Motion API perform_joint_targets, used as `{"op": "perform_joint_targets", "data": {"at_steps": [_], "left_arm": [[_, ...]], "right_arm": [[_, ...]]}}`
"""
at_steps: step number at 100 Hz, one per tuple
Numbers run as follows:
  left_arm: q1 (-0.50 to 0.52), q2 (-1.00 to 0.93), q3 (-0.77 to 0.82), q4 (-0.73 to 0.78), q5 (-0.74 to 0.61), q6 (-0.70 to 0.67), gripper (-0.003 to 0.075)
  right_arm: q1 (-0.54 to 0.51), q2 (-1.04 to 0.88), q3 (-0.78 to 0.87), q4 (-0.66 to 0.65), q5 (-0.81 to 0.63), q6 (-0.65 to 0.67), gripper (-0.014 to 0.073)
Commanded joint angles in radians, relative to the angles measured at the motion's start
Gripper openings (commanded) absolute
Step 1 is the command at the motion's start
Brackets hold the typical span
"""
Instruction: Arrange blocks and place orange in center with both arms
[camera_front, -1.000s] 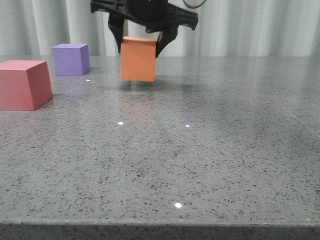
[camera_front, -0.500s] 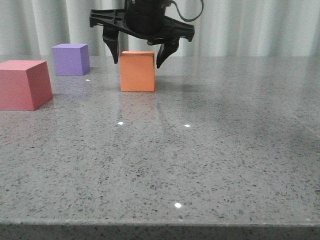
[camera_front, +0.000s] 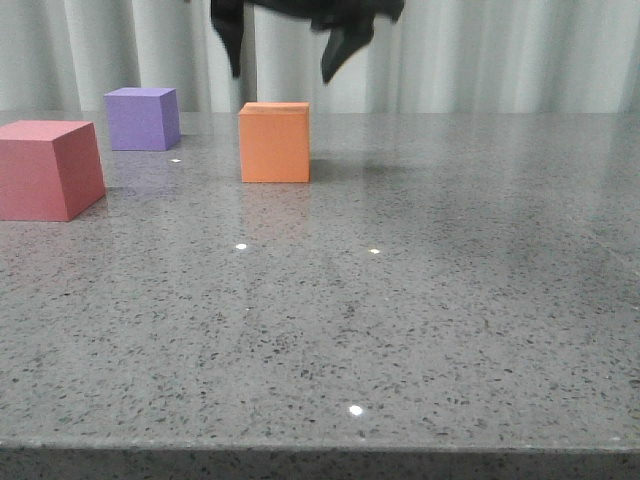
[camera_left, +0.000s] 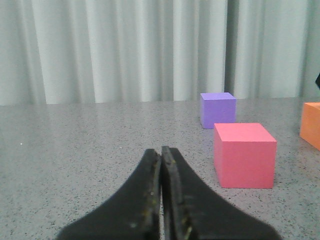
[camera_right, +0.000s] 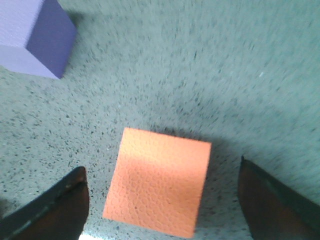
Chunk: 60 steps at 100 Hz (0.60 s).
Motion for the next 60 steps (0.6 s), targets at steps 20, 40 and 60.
{"op": "perform_joint_targets", "data": {"at_steps": [20,40,60], "left_arm": [[-0.007,-0.036,0.043,-0.001,-0.081,0.001,-0.002],[-0.007,-0.036,0.043,-0.001,-0.081,0.001,-0.002],[-0.007,-0.036,0.043,-0.001,-0.081,0.001,-0.002]], "right_arm": [[-0.081,-0.199,-0.015,-0.075,-0.014,-0.161,0.0604],[-0.174,-0.337,0.164,-0.075,-0.004,-0.247,0.0604],[-0.306,-0.555,0.481,-0.073,-0.143,-0.247,0.0604]]}}
